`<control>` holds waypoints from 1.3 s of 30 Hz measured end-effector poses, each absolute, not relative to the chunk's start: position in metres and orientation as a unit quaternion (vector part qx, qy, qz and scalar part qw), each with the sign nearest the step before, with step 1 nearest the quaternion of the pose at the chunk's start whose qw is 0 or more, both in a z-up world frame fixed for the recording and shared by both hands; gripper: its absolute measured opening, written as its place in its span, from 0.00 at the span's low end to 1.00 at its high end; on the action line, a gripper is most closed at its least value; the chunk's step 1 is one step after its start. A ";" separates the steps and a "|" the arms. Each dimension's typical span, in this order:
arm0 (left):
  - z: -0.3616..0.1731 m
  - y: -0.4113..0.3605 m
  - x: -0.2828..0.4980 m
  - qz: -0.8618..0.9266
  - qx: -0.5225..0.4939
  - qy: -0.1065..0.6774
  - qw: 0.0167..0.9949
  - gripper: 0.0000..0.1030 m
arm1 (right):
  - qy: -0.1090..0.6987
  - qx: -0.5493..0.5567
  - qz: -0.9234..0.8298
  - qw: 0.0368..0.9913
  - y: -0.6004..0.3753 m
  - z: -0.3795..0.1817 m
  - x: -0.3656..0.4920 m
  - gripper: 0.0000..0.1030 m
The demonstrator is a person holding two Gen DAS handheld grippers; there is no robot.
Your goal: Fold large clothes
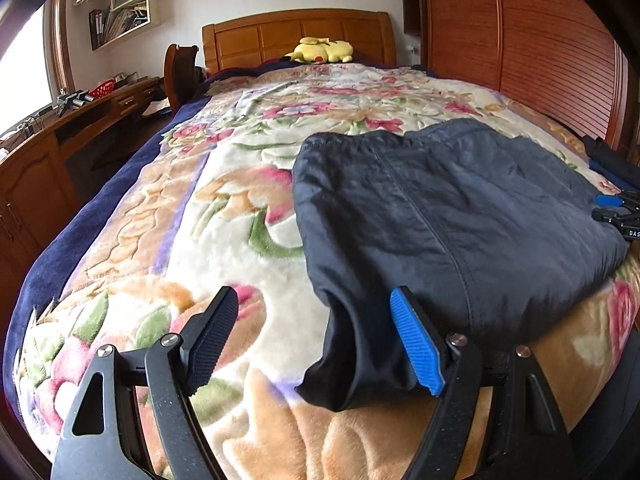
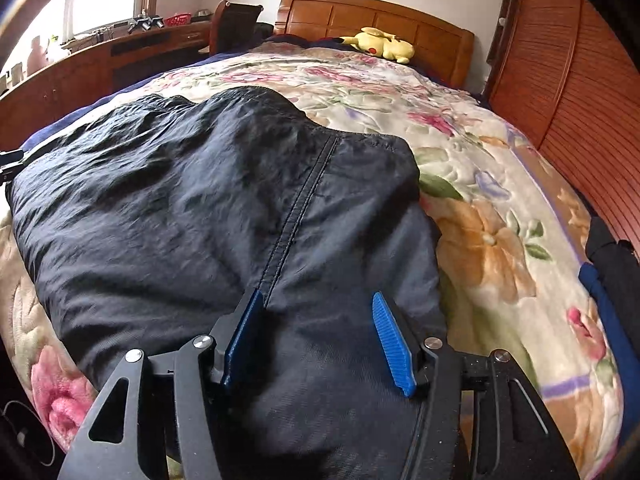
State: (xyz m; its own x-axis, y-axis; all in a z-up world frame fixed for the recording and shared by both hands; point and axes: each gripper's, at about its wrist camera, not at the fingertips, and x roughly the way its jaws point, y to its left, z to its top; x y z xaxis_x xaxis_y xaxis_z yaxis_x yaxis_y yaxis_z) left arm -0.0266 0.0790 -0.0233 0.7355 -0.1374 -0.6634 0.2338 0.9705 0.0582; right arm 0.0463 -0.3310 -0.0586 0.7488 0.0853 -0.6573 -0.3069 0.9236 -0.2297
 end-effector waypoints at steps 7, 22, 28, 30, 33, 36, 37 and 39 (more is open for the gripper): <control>-0.030 0.088 -0.030 -0.110 0.052 0.364 0.923 0.77 | 0.324 -0.160 0.087 0.928 -0.319 -0.053 0.034 0.57; -0.033 0.097 -0.040 -0.131 0.018 0.368 0.920 0.69 | 0.302 -0.119 0.150 0.934 -0.287 -0.045 0.005 0.57; -0.034 0.094 -0.043 -0.145 0.010 0.366 0.919 0.54 | 0.308 -0.121 0.201 0.922 -0.259 -0.052 0.007 0.57; -0.035 0.095 -0.043 -0.145 0.005 0.367 0.919 0.54 | 0.312 -0.132 0.207 0.918 -0.251 -0.060 0.008 0.57; -0.036 0.099 -0.041 -0.144 -0.012 0.373 0.917 0.54 | 0.324 -0.126 0.214 0.913 -0.248 -0.070 0.013 0.57; -0.038 0.098 -0.040 -0.143 -0.011 0.376 0.915 0.54 | 0.320 -0.111 0.217 0.916 -0.251 -0.063 0.013 0.57; -0.039 0.098 -0.040 -0.143 -0.009 0.377 0.915 0.54 | 0.314 -0.106 0.220 0.917 -0.252 -0.060 0.012 0.57; -0.039 0.097 -0.041 -0.142 -0.005 0.376 0.916 0.54 | 0.304 -0.107 0.229 0.918 -0.249 -0.056 0.009 0.57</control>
State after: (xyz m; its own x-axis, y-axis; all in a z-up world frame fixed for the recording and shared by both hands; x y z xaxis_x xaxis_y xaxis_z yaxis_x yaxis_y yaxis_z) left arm -0.0413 0.0965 -0.0390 0.6770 -0.2640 -0.6870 0.2566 0.9595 -0.1159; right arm 0.0092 -0.2495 -0.0560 0.7099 0.3558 -0.6078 -0.4857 0.8723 -0.0566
